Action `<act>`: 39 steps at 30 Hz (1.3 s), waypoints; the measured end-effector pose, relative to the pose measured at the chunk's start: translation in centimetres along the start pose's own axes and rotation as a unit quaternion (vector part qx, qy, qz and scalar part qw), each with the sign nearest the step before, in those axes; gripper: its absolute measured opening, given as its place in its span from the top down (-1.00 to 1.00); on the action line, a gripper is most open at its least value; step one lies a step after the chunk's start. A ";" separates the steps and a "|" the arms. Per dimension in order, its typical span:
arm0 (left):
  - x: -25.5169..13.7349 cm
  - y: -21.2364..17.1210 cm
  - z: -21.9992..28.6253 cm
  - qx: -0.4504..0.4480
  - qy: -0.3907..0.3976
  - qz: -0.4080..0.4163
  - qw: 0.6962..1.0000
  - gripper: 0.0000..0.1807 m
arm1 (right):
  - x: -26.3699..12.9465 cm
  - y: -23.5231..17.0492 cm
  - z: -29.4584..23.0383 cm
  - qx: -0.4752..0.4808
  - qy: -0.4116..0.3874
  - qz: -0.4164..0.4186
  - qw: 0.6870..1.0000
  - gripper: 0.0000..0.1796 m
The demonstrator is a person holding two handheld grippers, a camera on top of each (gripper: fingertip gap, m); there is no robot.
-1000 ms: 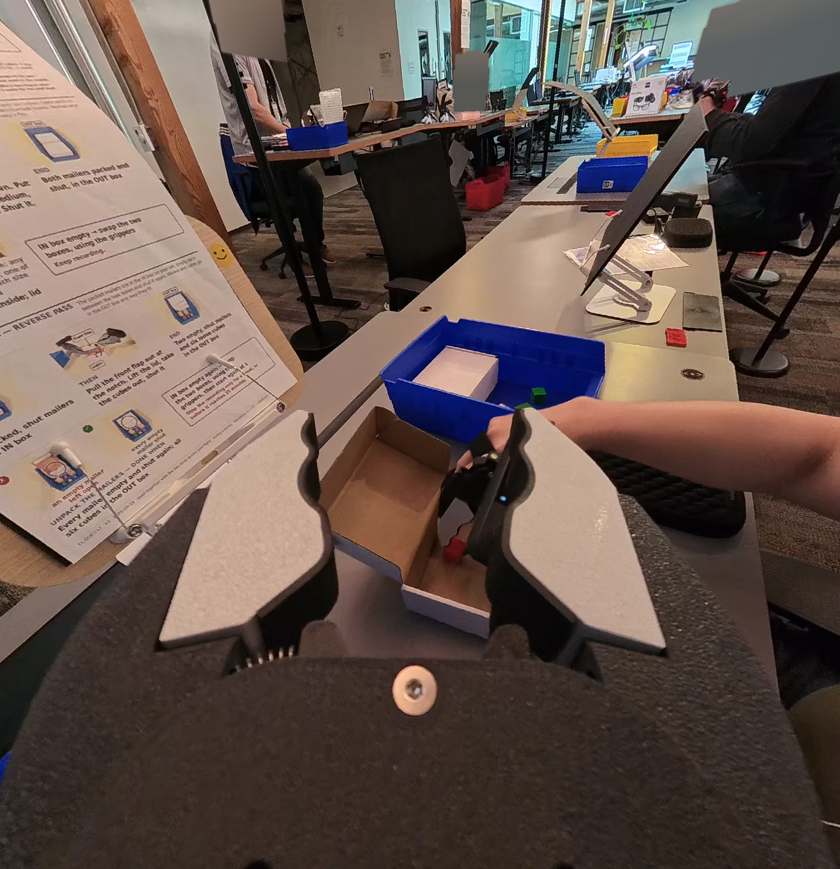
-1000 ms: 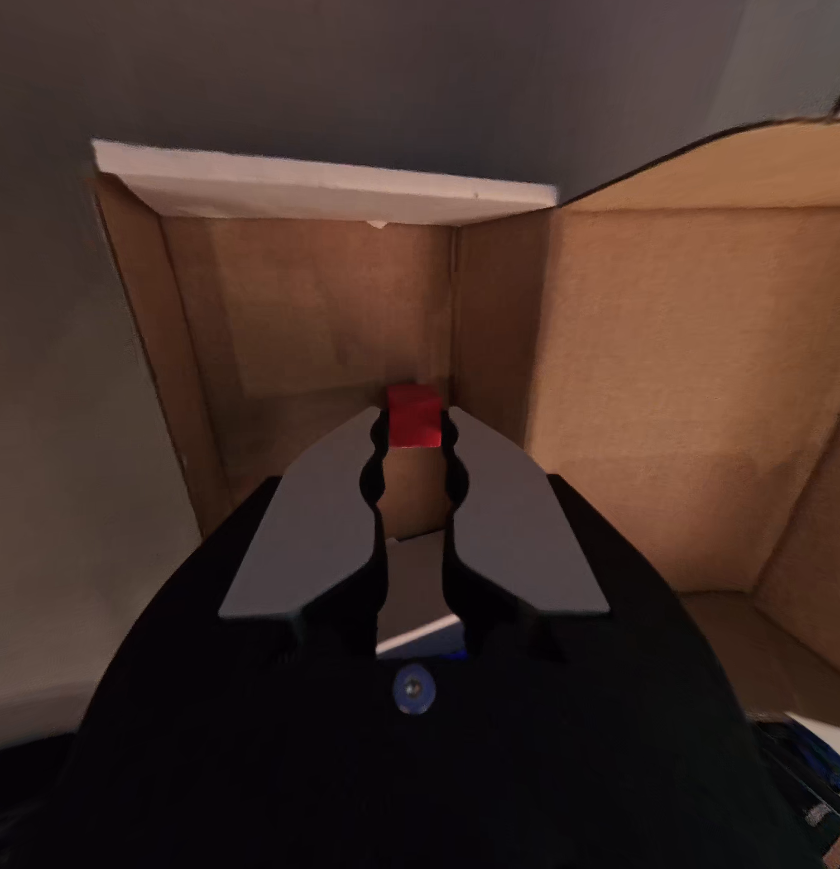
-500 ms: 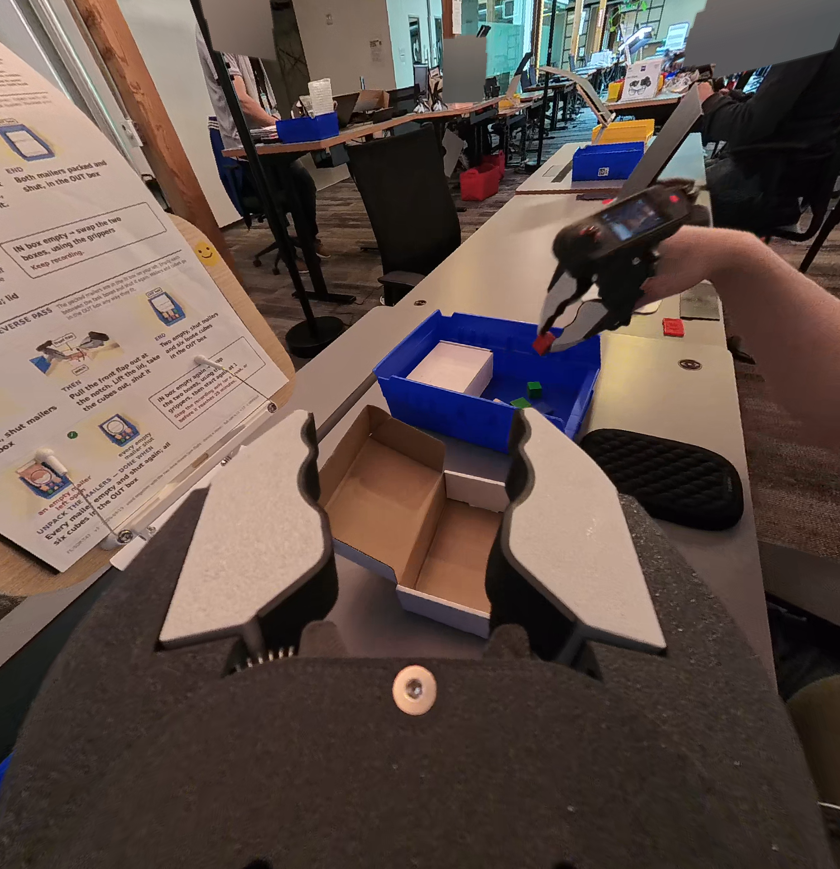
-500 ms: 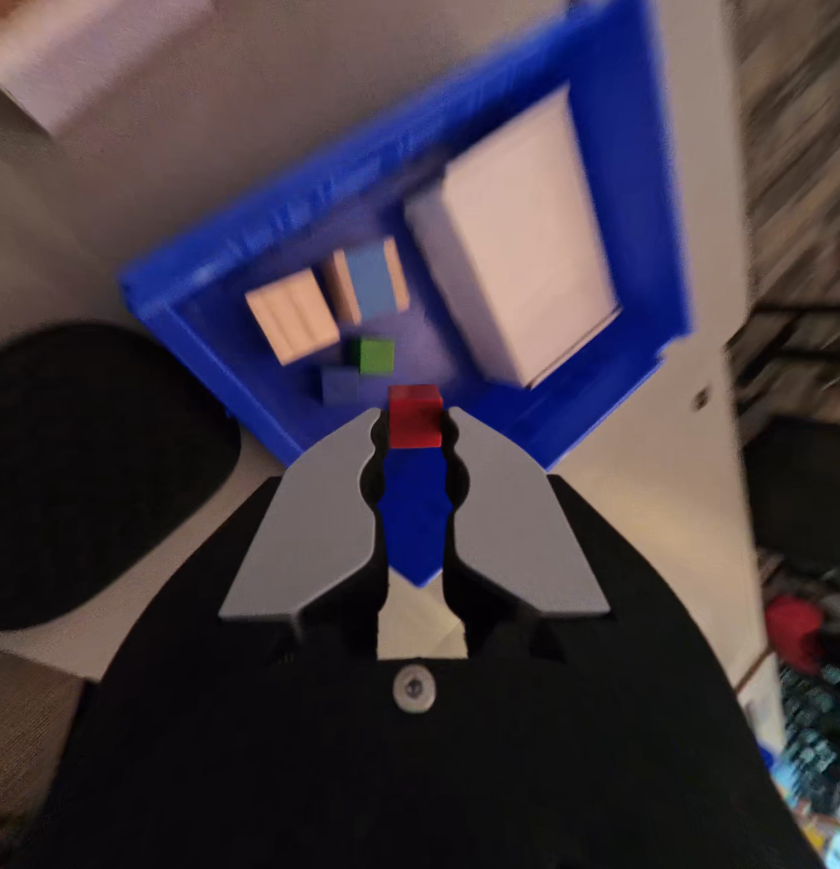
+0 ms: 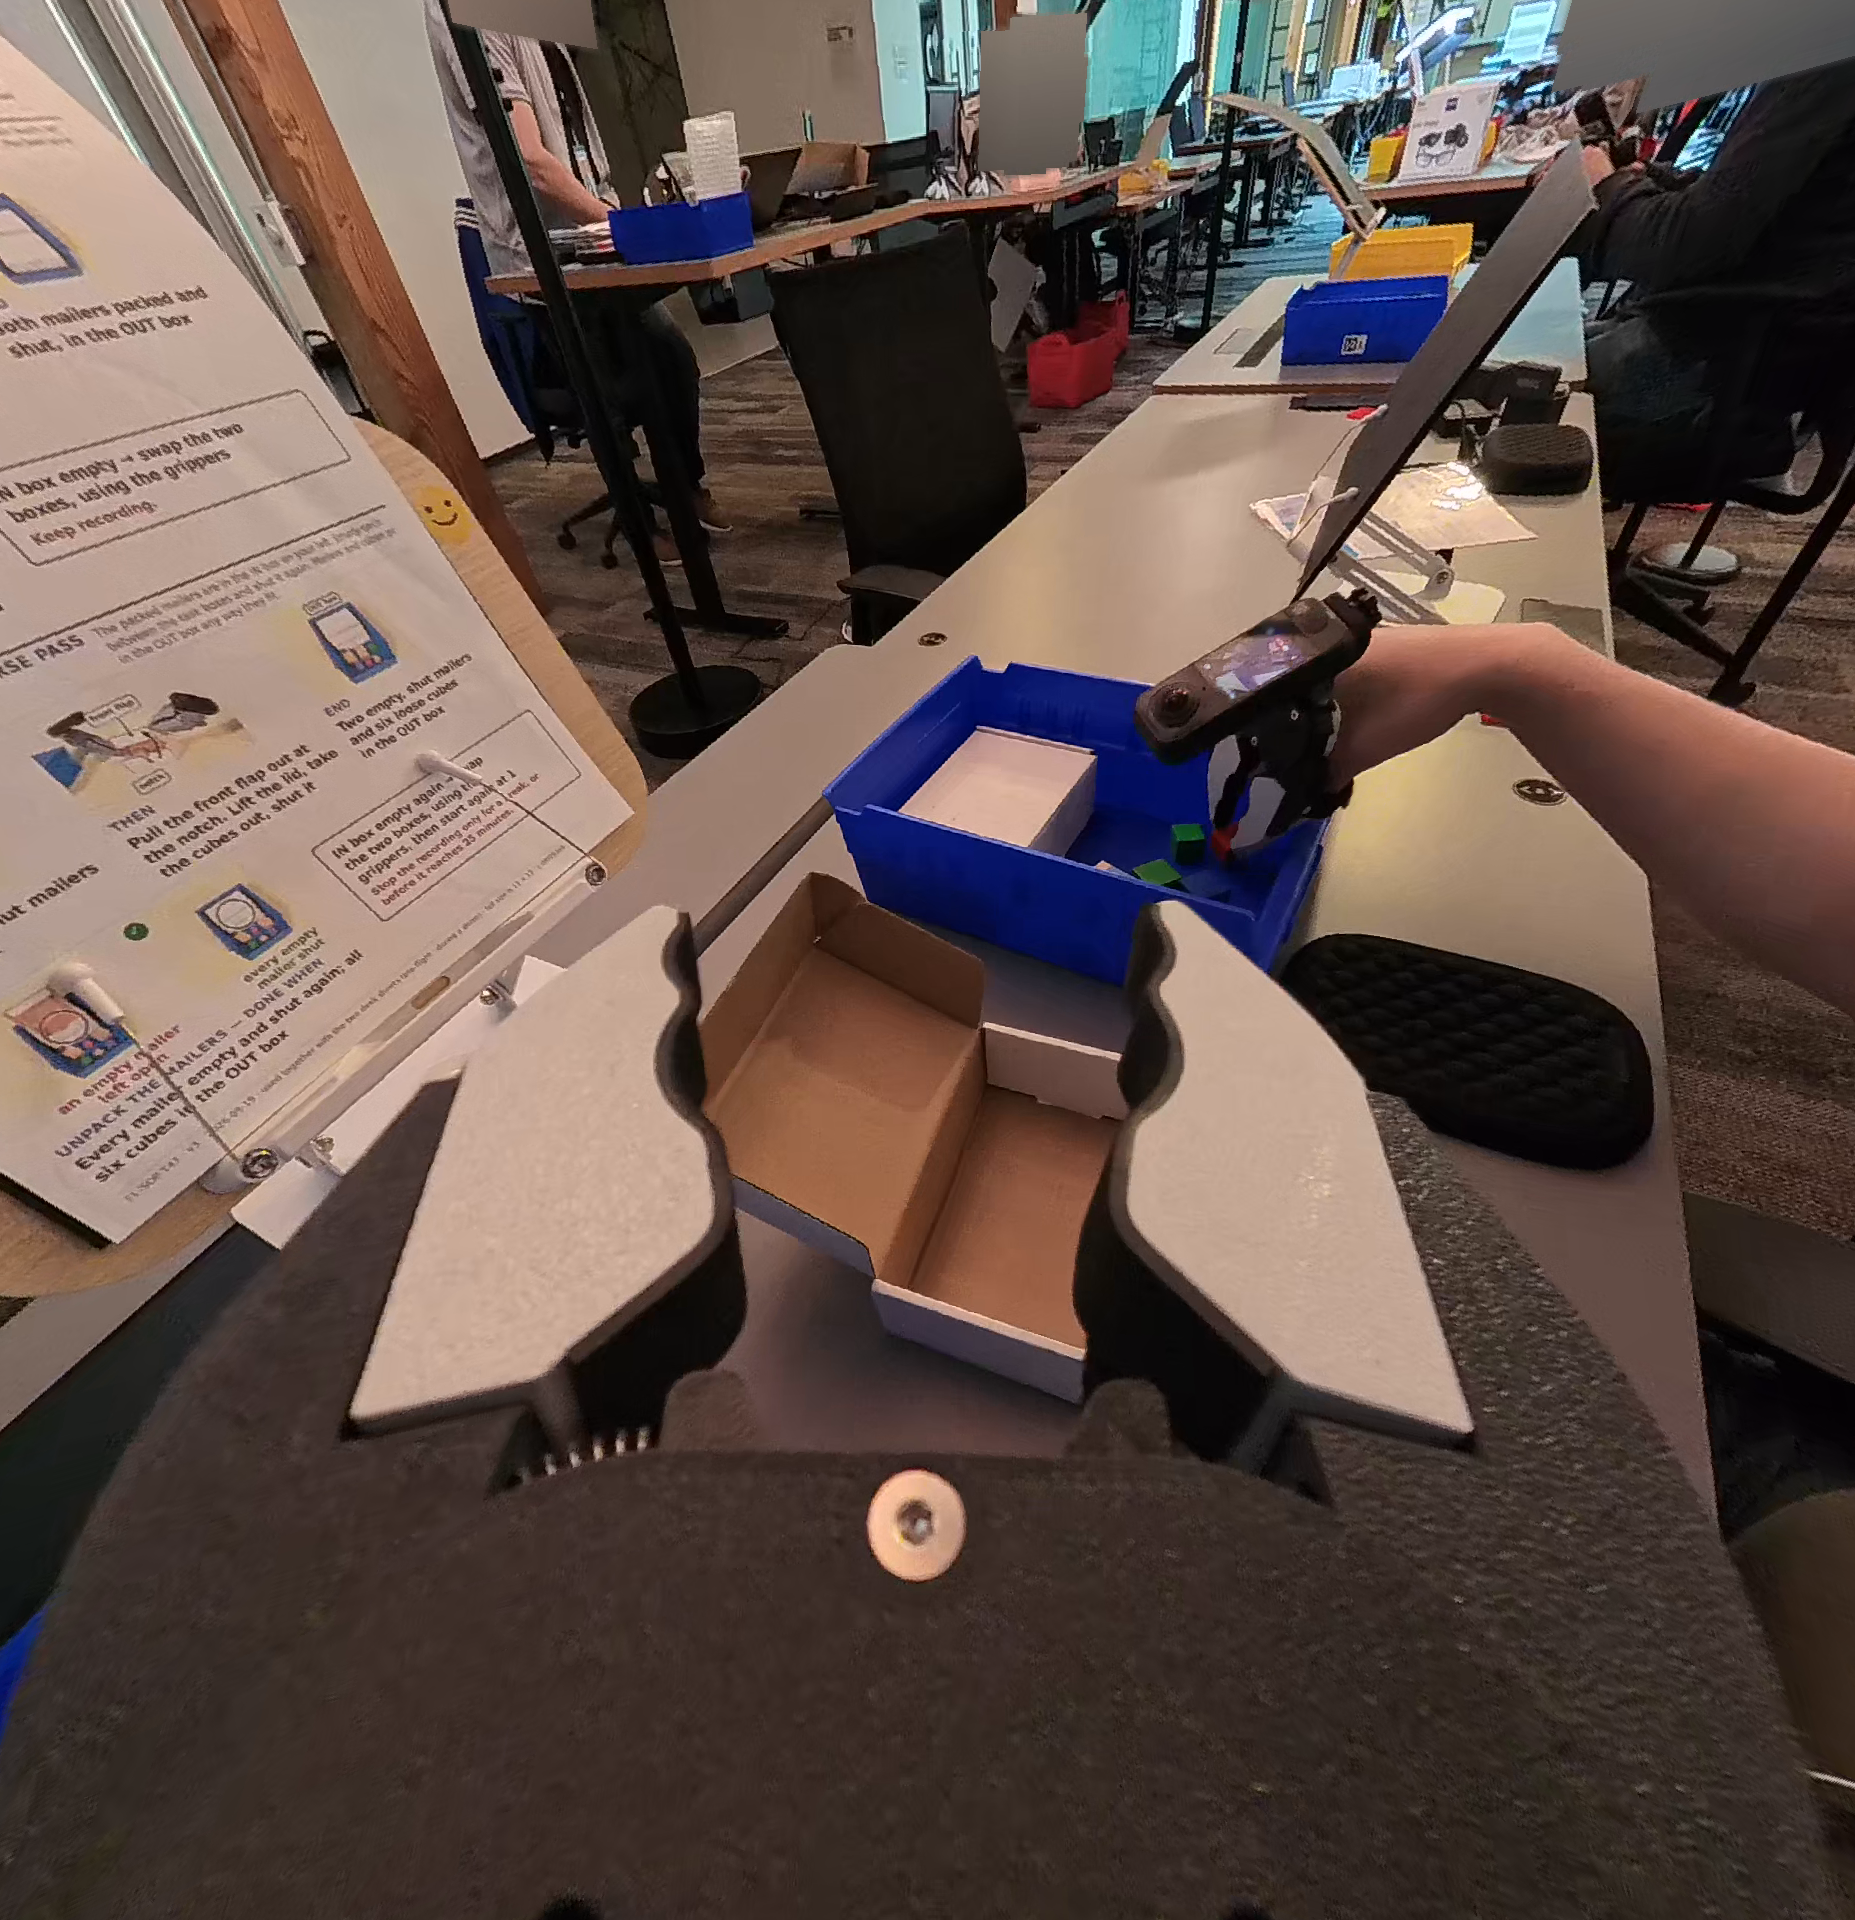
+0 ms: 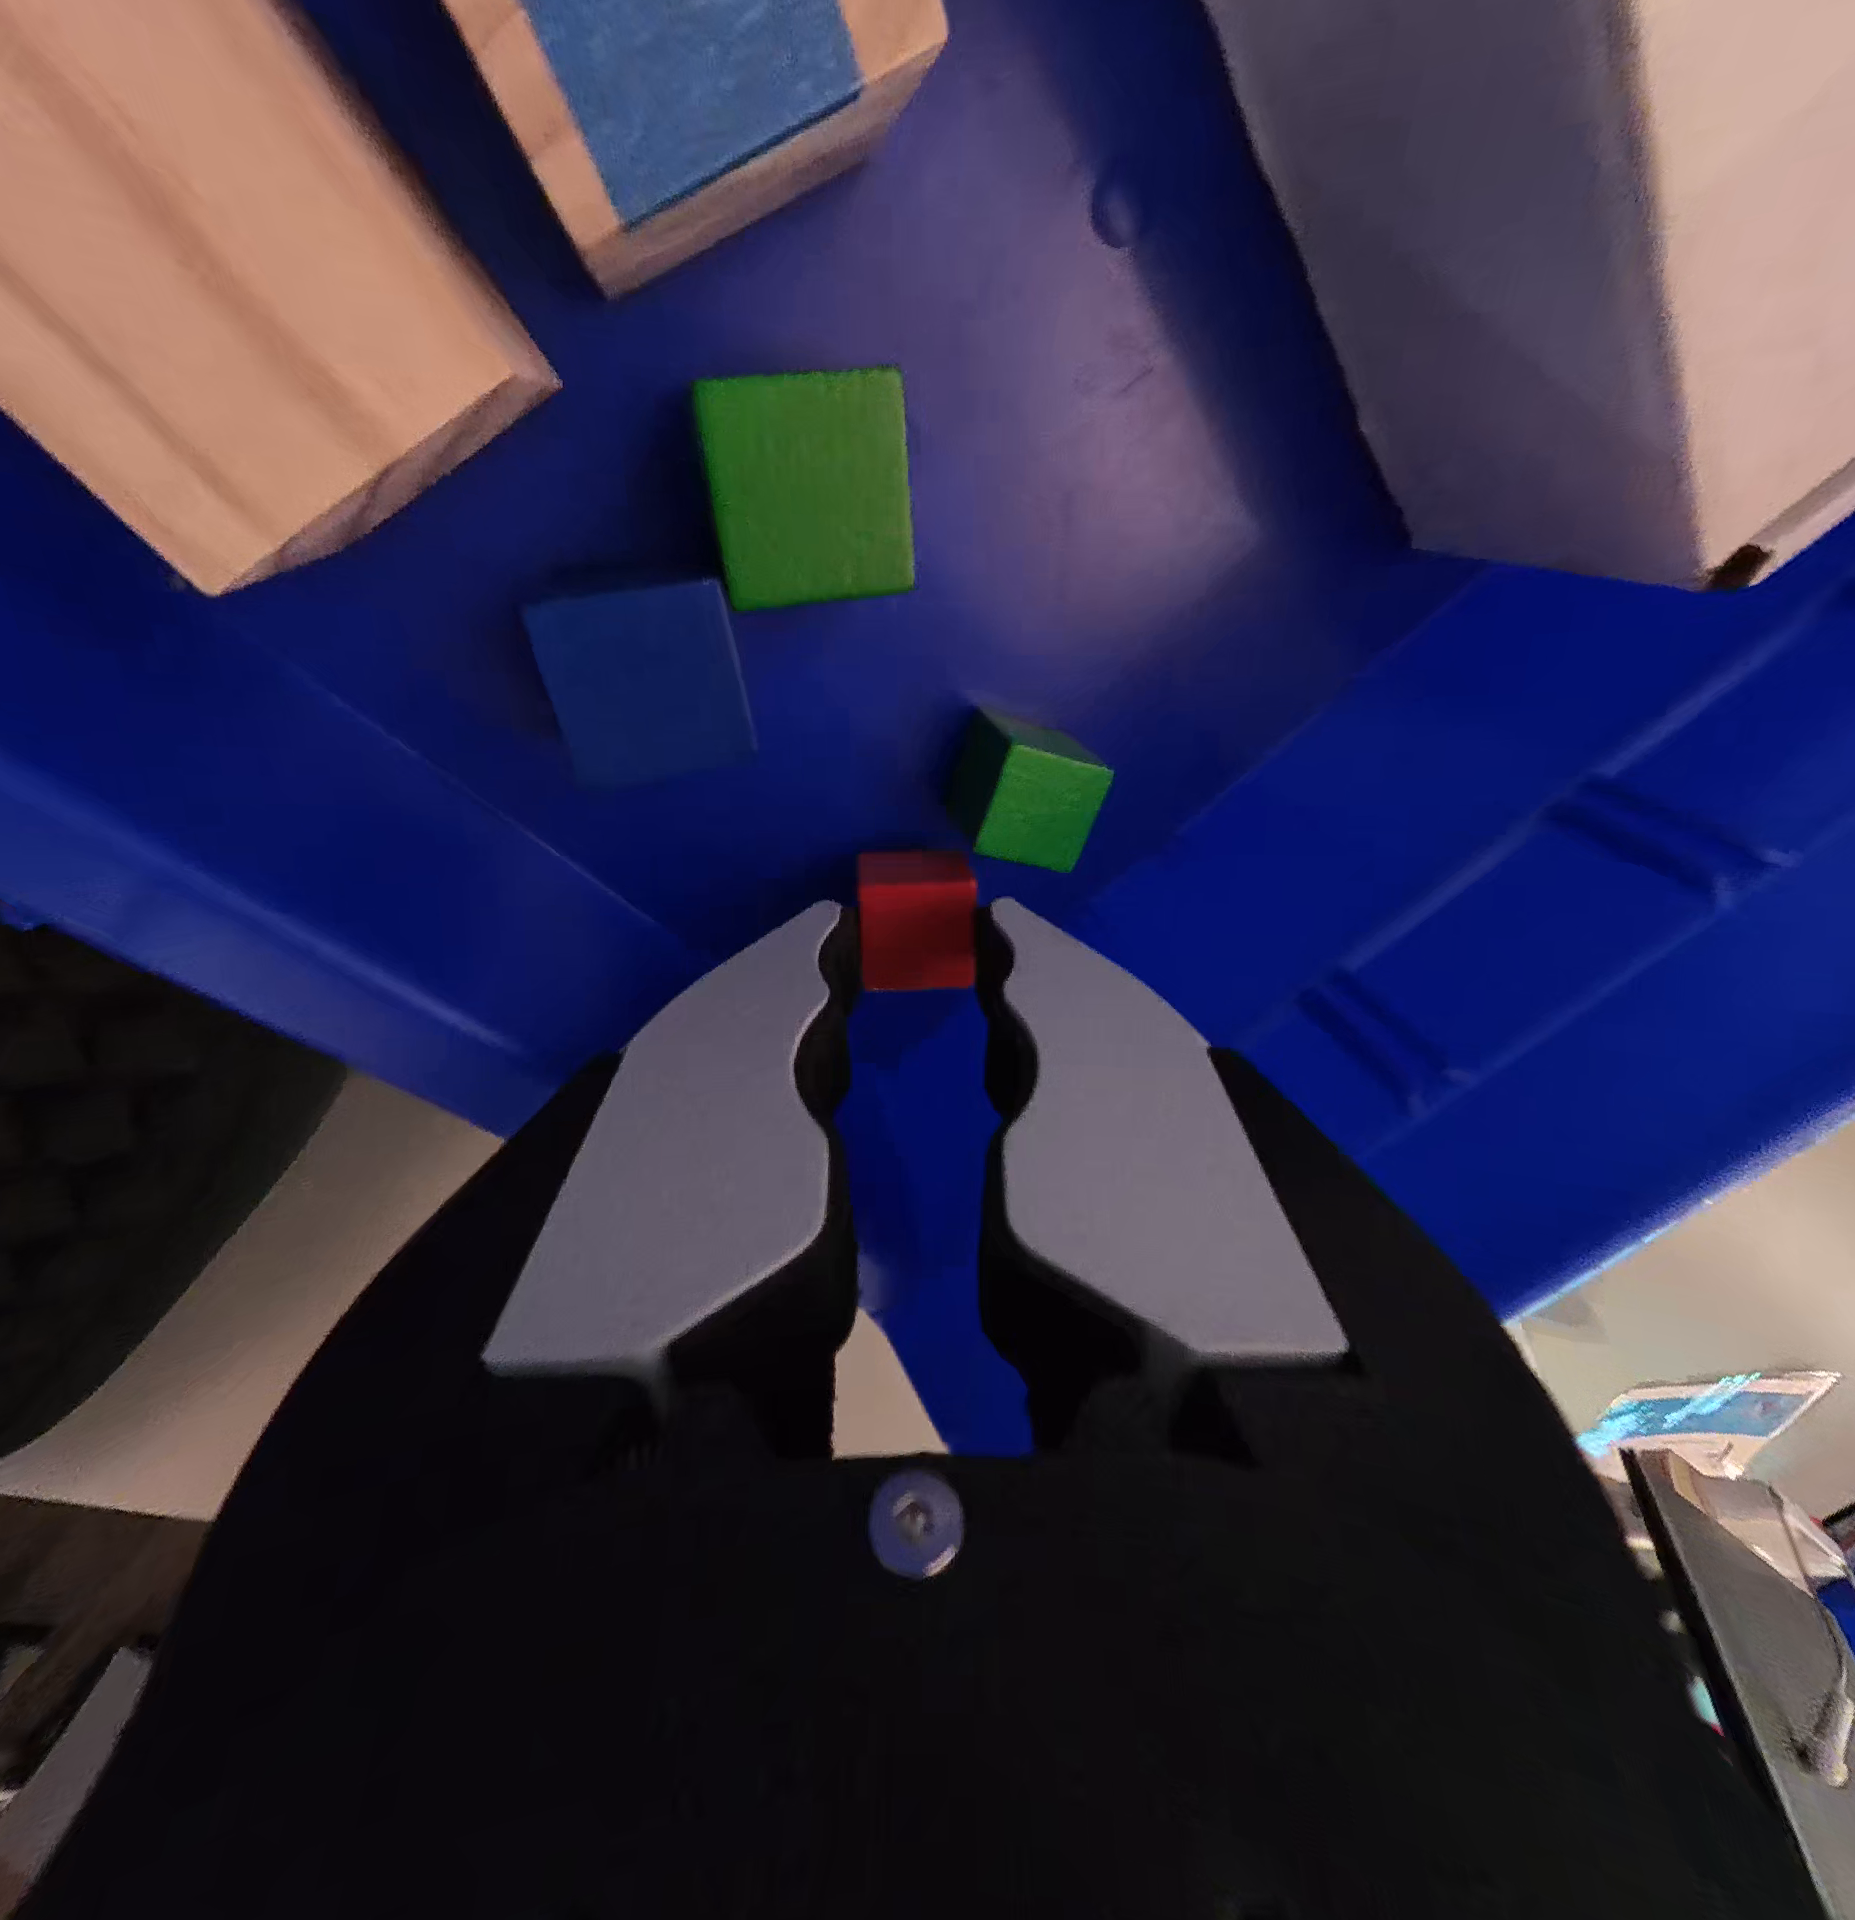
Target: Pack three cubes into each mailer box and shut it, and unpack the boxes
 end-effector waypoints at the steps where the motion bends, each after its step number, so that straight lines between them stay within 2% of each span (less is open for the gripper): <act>1: 0.0 0.0 -0.1 -0.001 0.000 0.000 1.000 0.13 | 0.0 0.1 0.0 0.003 0.003 0.004 1.000 0.73; 5: 0.0 -0.1 -0.1 -0.002 0.000 -0.001 1.000 0.13 | -0.1 -0.1 -0.2 0.012 0.018 0.007 1.000 0.71; 8: -0.1 -0.1 -0.2 -0.004 0.001 -0.003 1.000 0.12 | -1.0 0.2 0.2 0.010 0.003 0.024 1.000 0.61; 11: 0.1 -0.2 -0.6 -0.013 0.004 -0.006 1.000 0.12 | -5.0 0.7 1.1 0.020 -0.063 0.055 0.996 0.62; 13: 0.8 -0.7 -1.3 -0.030 0.015 -0.017 0.999 0.12 | -9.7 3.3 1.6 0.015 -0.137 0.134 0.981 0.62; 14: 1.4 -1.1 -1.9 -0.041 0.025 -0.026 0.998 0.12 | -12.5 5.6 1.7 0.009 -0.177 0.195 0.965 0.62; 16: 3.0 -1.7 -3.3 -0.060 0.047 -0.038 0.996 0.14 | -17.9 11.0 1.4 0.002 -0.239 0.338 0.910 0.63; 19: 4.5 -0.8 -4.3 -0.087 0.052 0.019 0.995 0.21 | -22.8 18.4 1.0 0.068 -0.256 0.519 0.812 0.59; 20: 4.7 -1.0 -4.4 -0.106 0.045 0.027 0.993 0.20 | -22.8 20.5 0.8 0.094 -0.238 0.545 0.798 0.53; 21: 4.8 -1.4 -4.6 -0.135 0.042 0.029 0.990 0.18 | -22.2 22.4 0.4 0.108 -0.218 0.553 0.797 0.46; 23: 5.2 -2.9 -4.8 -0.197 0.032 0.015 0.980 0.16 | -20.1 25.3 0.1 0.120 -0.201 0.537 0.810 0.42; 25: 5.6 -4.6 -5.1 -0.228 0.034 -0.003 0.973 0.19 | -17.5 26.5 0.4 0.145 -0.199 0.503 0.829 0.42; 29: 6.1 -8.8 -7.0 -0.237 0.116 -0.003 0.965 0.26 | -13.7 27.0 -0.9 0.171 -0.149 0.470 0.853 0.41; 32: 7.4 -13.6 -8.2 -0.226 0.166 -0.071 0.957 0.26 | -12.4 26.4 -0.7 0.179 -0.175 0.447 0.859 0.51; 34: 8.4 -15.5 -8.8 -0.233 0.177 -0.087 0.952 0.27 | -11.3 26.6 -1.2 0.182 -0.150 0.430 0.871 0.55; 35: 8.8 -16.2 -8.9 -0.240 0.177 -0.088 0.950 0.29 | -10.5 26.7 -1.7 0.182 -0.129 0.418 0.880 0.58; 36: 9.1 -16.5 -9.0 -0.248 0.172 -0.084 0.950 0.32 | -9.9 26.9 -2.3 0.181 -0.105 0.410 0.888 0.70; 37: 9.3 -16.6 -8.9 -0.257 0.160 -0.071 0.950 0.39 | -9.5 27.0 -2.5 0.188 -0.096 0.406 0.889 0.72; 38: 9.4 -16.4 -8.8 -0.265 0.148 -0.047 0.952 0.54 | -9.4 27.1 -2.6 0.185 -0.094 0.409 0.888 0.82; 39: 9.3 -16.3 -9.1 -0.269 0.152 -0.028 0.951 0.59 | -9.4 27.2 -2.6 0.180 -0.100 0.414 0.887 0.90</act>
Point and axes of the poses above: each gripper's, where its closed fingertips meet, x out along the fingers, y out of its top, z = x × y across the jaws, the point moved 1 cm from there along -x, back along the fingers, and after that the axes turned 15 degrees about -x, right-handed, at the moved point
